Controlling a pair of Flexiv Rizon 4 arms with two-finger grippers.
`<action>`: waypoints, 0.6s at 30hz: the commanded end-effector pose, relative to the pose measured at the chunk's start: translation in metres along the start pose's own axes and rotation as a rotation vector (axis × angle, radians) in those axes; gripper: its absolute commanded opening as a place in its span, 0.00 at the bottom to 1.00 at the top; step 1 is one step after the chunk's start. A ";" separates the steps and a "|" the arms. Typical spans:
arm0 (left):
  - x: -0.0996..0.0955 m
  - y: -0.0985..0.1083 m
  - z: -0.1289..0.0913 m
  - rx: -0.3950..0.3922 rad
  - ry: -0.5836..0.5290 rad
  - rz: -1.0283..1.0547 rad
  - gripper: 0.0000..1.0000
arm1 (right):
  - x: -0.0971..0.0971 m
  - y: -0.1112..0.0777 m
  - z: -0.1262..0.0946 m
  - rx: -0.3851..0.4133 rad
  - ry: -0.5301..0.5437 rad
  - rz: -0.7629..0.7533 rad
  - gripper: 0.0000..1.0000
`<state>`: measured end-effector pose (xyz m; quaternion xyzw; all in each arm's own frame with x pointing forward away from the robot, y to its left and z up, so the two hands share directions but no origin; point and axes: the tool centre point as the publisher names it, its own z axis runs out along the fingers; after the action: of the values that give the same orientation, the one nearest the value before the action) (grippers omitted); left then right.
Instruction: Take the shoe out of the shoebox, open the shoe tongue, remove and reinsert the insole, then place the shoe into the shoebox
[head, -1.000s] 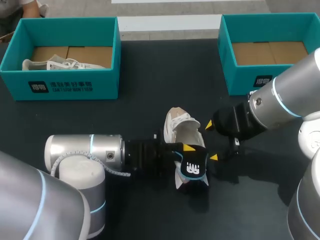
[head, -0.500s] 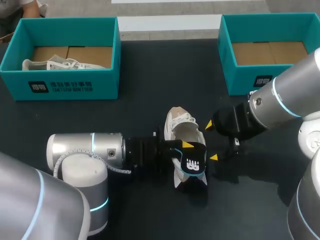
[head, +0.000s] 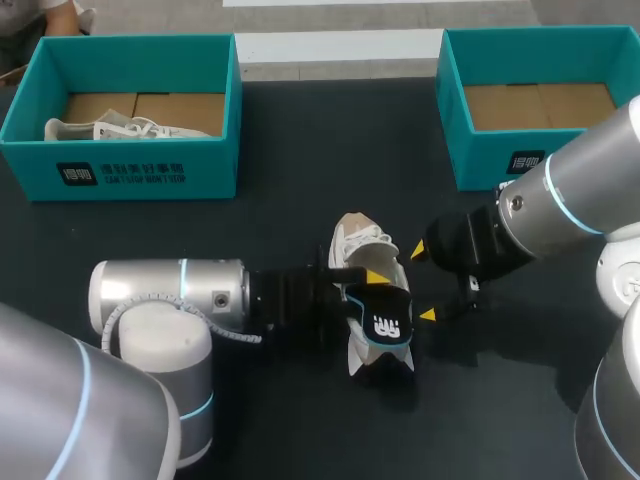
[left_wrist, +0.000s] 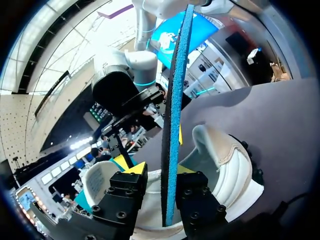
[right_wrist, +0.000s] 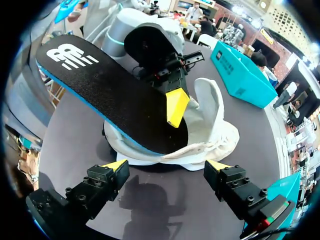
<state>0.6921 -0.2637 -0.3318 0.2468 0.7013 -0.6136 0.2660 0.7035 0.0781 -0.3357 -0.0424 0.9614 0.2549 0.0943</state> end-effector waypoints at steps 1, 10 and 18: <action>0.000 -0.009 -0.006 -0.007 0.011 -0.014 0.33 | 0.001 0.000 0.001 -0.001 -0.001 -0.001 1.00; 0.003 -0.032 -0.011 -0.046 0.049 -0.036 0.30 | 0.001 0.000 0.001 -0.001 -0.001 -0.001 1.00; 0.008 -0.041 -0.013 -0.093 0.078 -0.036 0.11 | 0.001 0.000 0.001 -0.001 -0.001 -0.001 1.00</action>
<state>0.6621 -0.2560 -0.3074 0.2467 0.7368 -0.5827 0.2382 0.7035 0.0780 -0.3358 -0.0424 0.9614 0.2550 0.0943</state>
